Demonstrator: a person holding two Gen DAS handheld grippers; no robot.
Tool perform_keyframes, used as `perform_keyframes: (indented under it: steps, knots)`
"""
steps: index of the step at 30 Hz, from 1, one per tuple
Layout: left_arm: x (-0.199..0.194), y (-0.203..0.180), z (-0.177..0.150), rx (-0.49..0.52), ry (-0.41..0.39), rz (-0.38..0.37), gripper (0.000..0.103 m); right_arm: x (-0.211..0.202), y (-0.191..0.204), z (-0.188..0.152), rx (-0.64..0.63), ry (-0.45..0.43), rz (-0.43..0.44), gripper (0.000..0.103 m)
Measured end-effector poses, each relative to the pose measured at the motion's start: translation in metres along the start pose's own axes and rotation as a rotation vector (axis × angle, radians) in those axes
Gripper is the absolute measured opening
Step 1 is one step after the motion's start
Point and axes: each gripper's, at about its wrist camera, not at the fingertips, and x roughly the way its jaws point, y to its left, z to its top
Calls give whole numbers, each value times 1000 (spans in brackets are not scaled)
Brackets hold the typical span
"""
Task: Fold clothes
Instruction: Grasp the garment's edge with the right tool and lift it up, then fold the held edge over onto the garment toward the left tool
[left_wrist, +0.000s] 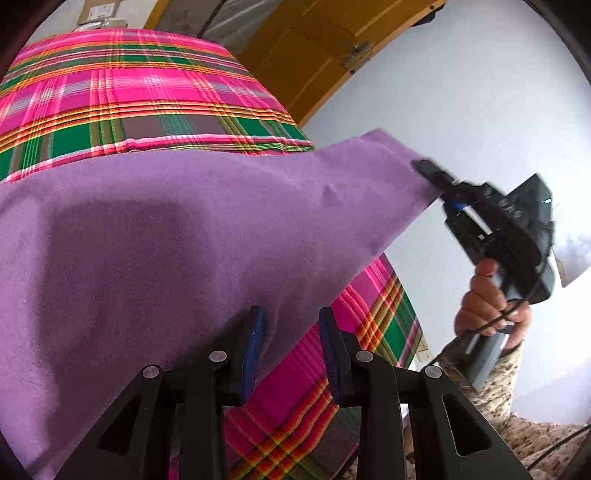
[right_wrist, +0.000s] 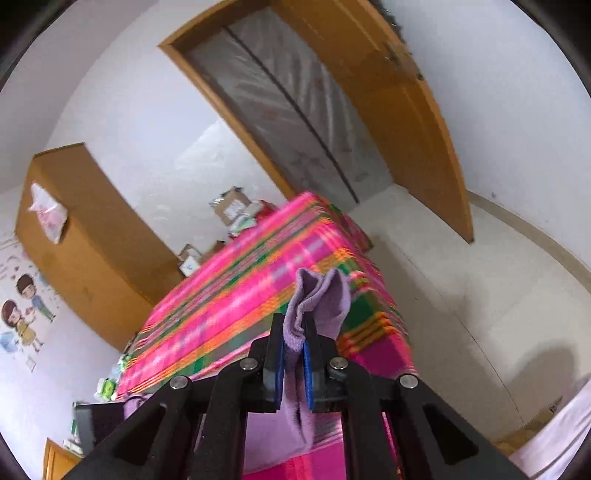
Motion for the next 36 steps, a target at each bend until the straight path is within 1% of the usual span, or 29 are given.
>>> perform_keyframes:
  steps: [11, 19, 23, 26, 30, 36]
  knots:
    - [-5, 0, -5, 29, 10, -15, 31, -6, 78, -3, -140, 11, 141, 9]
    - [-26, 5, -7, 3, -12, -35, 31, -1, 131, -18, -232, 75, 239, 9]
    - [-54, 11, -5, -21, -82, -56, 31, 11, 149, -33, -273, 119, 258, 9]
    - [-75, 17, -5, -44, -141, -42, 31, 23, 160, -44, -276, 162, 282, 9]
    - [-106, 22, -10, -75, -219, -42, 31, 37, 175, -59, -297, 216, 310, 9]
    - [-150, 38, -21, -113, -326, -2, 31, 64, 190, -87, -309, 311, 334, 9]
